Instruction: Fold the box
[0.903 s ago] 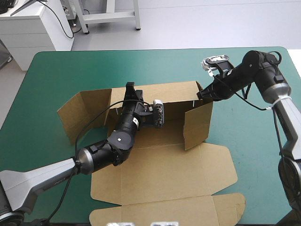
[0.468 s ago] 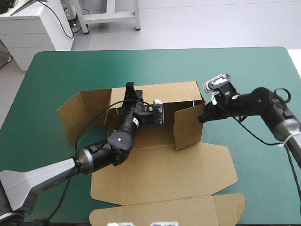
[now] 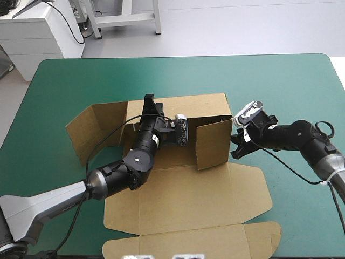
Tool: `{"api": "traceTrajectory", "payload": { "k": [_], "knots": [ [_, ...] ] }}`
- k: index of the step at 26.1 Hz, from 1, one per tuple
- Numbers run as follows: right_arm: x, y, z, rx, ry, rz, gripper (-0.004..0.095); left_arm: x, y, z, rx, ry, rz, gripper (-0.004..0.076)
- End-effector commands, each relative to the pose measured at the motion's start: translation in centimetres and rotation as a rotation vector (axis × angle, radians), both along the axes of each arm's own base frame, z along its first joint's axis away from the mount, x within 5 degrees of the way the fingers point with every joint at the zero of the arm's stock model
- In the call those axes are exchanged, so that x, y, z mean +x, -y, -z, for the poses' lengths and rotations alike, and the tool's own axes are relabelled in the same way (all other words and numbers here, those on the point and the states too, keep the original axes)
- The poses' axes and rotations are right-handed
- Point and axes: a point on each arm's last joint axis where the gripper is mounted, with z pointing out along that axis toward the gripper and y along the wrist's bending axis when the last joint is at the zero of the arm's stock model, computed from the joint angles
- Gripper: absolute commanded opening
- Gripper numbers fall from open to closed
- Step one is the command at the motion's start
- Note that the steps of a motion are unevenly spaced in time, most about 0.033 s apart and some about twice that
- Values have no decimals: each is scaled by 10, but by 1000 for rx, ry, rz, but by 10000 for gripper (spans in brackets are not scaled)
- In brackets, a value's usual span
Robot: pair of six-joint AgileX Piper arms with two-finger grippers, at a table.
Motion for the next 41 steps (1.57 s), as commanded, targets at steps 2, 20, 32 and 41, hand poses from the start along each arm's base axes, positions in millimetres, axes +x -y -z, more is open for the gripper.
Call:
{"api": "traceTrajectory", "payload": {
  "k": [2,20,32,41],
  "knots": [
    [-5,-1,-16,18,37,-46,457,-2,-5,-15,-46,30,-43,-7],
    [-17,-5,-14,4,-35,-156,467,-1,-6,-16,-42,38,-58,-7],
    [-3,-45,7,12,-5,-202,660,0,-6,-19,-51,43,-62,-7],
    [1,-49,20,-24,-62,-156,341,-1,-6,-18,-62,35,-70,-7]
  ]
}}
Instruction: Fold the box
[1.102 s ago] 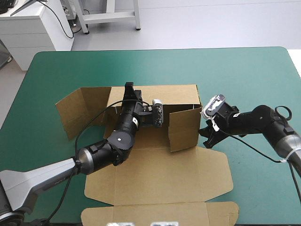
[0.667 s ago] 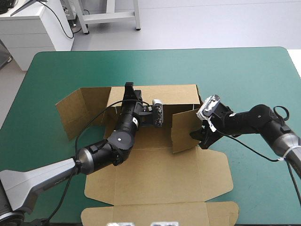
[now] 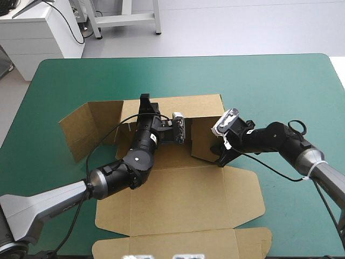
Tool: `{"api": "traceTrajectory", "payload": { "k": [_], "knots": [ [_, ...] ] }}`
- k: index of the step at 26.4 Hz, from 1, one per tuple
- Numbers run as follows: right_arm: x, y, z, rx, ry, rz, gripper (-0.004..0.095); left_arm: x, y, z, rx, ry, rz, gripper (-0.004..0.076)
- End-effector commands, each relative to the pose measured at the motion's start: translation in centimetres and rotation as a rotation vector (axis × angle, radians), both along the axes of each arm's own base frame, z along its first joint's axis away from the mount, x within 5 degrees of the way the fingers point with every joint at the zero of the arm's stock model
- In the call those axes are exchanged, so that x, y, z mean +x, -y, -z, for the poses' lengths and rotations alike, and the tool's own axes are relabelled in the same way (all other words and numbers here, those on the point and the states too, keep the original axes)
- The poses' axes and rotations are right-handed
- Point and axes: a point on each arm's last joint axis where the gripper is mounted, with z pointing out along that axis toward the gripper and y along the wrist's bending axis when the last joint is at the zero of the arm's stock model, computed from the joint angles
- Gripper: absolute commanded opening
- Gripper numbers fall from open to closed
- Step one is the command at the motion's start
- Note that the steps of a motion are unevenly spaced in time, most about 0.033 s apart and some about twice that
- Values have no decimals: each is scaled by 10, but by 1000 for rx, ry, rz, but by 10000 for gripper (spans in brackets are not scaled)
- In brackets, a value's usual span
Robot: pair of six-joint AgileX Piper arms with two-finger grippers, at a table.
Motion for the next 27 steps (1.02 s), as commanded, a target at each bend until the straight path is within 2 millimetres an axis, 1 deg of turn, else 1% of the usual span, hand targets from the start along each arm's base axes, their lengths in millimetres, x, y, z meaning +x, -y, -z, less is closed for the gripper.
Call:
{"api": "traceTrajectory", "payload": {
  "k": [1,3,4,5,10,12,13,16,19,21,23,24,27],
  "knots": [
    [-2,-3,-5,17,-17,-20,238,-2,-2,-17,-61,32,-16,-7],
    [-4,-4,-5,16,-33,-37,82,-2,-2,-17,-63,31,-15,-7],
    [-4,-4,-5,16,-37,-42,18,-2,-2,-17,-63,31,-15,-7],
    [-5,-4,-5,18,-40,-43,-20,-2,-2,-18,-59,36,-12,-7],
    [-5,-4,-5,27,-46,-41,-19,-2,-2,-18,-58,37,-12,-6],
    [-4,-5,-6,39,-44,-31,-19,-2,-2,-18,-58,37,-12,22],
    [-4,-5,-6,51,-46,-20,-19,-2,-1,-18,-61,37,-8,45],
    [-1,-5,-8,89,-53,49,-19,-6,0,-21,-63,46,-1,179],
    [3,-4,-9,108,-43,108,-18,-15,6,-26,-67,64,37,378],
    [5,-2,-10,130,-38,164,-18,-22,10,-31,-66,92,54,489],
    [7,-1,-11,147,-31,205,-18,-27,13,-36,-62,134,56,547],
    [8,-1,-12,153,-28,219,-18,-30,15,-38,-57,161,51,563],
    [9,0,-12,152,-19,235,-18,-37,18,-42,-50,210,44,571]
  ]
}}
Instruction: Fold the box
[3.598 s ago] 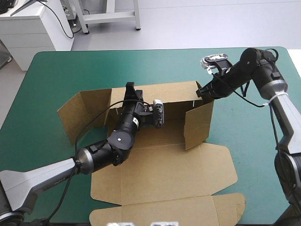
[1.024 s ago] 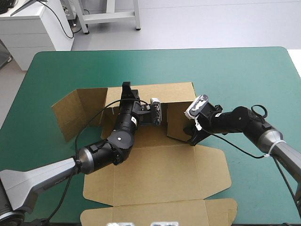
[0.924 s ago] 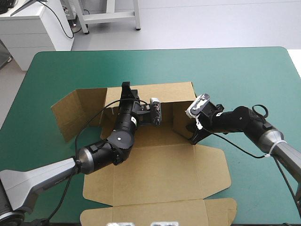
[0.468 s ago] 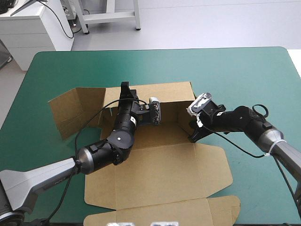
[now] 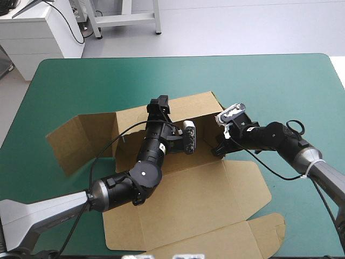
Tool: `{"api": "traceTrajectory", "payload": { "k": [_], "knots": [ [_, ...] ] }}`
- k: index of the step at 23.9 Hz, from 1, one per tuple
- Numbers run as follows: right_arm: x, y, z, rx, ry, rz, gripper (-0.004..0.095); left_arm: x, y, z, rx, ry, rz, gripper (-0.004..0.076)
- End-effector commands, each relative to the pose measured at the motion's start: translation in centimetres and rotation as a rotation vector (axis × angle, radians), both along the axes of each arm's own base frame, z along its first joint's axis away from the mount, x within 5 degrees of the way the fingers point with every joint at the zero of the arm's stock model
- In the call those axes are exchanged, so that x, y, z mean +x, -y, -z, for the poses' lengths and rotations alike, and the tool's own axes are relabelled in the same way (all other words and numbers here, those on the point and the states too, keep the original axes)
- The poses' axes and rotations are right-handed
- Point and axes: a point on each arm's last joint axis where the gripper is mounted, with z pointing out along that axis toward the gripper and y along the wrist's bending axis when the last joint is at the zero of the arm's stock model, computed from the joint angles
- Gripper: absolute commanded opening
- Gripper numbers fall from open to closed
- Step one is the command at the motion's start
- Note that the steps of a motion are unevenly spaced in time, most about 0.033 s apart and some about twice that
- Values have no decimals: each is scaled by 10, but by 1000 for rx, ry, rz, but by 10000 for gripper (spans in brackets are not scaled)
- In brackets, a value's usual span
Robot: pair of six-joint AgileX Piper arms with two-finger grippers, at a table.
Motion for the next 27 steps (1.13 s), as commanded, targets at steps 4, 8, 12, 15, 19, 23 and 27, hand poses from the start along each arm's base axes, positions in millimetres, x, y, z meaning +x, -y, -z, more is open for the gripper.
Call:
{"api": "traceTrajectory", "payload": {
  "k": [4,8,12,15,19,23,27],
  "knots": [
    [2,2,-12,14,34,63,-19,-26,4,-37,-68,141,24,570],
    [7,7,-13,8,59,148,-19,-54,9,-53,-117,172,86,570],
    [9,9,-14,11,69,176,-19,-77,13,-62,-137,197,130,529],
    [10,9,-14,13,81,182,-19,-85,17,-63,-86,217,163,323],
    [10,10,-16,18,91,189,-19,-86,23,-75,-100,150,209,20],
    [7,11,-24,24,126,192,-19,-91,31,-101,-112,-6,295,21],
    [4,13,-33,35,162,198,-19,-86,26,-135,-204,-71,281,21]
  ]
}}
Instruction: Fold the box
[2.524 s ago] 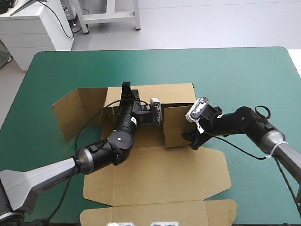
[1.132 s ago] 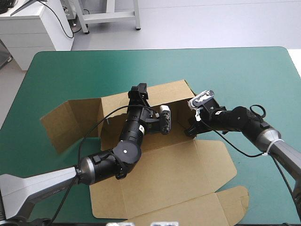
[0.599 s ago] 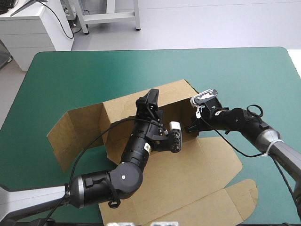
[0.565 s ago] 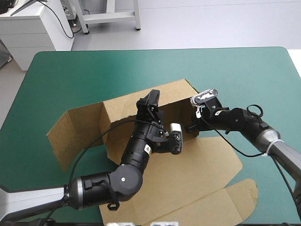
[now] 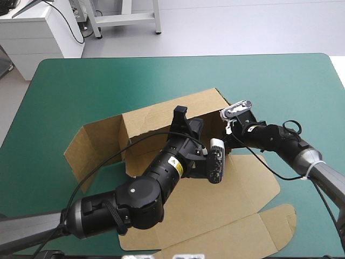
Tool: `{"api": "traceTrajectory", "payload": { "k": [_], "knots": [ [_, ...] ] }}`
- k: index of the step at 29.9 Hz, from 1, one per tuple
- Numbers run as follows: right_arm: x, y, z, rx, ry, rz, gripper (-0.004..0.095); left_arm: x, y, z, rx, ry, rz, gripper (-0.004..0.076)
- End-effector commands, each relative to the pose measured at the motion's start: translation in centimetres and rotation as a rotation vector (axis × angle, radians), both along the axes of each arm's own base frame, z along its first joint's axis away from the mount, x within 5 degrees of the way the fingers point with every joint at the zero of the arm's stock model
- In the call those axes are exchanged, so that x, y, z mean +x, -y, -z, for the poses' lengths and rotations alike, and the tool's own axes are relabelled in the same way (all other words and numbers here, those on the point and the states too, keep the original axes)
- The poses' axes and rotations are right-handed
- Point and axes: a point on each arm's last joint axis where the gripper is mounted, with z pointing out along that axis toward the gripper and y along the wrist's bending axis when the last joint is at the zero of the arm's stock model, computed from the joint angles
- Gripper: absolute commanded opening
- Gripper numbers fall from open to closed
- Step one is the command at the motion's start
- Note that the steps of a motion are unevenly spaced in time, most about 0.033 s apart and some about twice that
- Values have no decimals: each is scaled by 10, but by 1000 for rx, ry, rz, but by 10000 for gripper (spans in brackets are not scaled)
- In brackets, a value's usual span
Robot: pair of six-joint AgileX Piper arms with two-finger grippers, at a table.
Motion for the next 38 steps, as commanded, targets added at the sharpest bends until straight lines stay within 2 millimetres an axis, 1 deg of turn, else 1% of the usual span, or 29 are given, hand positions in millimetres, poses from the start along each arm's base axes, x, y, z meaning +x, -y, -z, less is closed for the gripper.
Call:
{"api": "traceTrajectory", "payload": {
  "k": [1,3,6,8,10,12,14,17,21,26,30,34,38],
  "knots": [
    [-1,5,-31,40,136,39,-19,6,-18,-54,-131,-28,-22,21],
    [-2,5,-33,32,147,35,-19,16,-28,-69,-174,-97,-56,21],
    [-3,6,-37,24,158,37,-19,35,-51,-94,-259,-177,-132,20],
    [-3,7,-38,20,161,41,-20,50,-70,-108,-332,-227,-209,21],
    [-4,7,-39,19,156,38,-19,65,-93,-117,-387,-258,-306,20],
    [-4,7,-39,17,137,33,-19,78,-116,-122,-431,-302,-411,20],
    [-6,7,-37,18,111,33,-19,88,-137,-121,-467,-350,-504,19],
    [-10,6,-37,-6,44,-4,-19,102,-168,-120,-554,-376,-659,15],
    [-12,8,-48,-39,-43,6,-19,112,-207,-120,-639,-364,-841,15],
    [-12,15,-71,-107,-96,64,-19,114,-234,-122,-712,-375,-921,15],
    [-15,19,-84,-153,-157,94,-19,116,-244,-120,-731,-383,-957,15],
    [-22,19,-85,-153,-246,90,-20,116,-247,-120,-735,-384,-968,15],
    [-17,19,-82,-173,-234,90,-21,116,-247,-120,-737,-384,-965,15]
  ]
}}
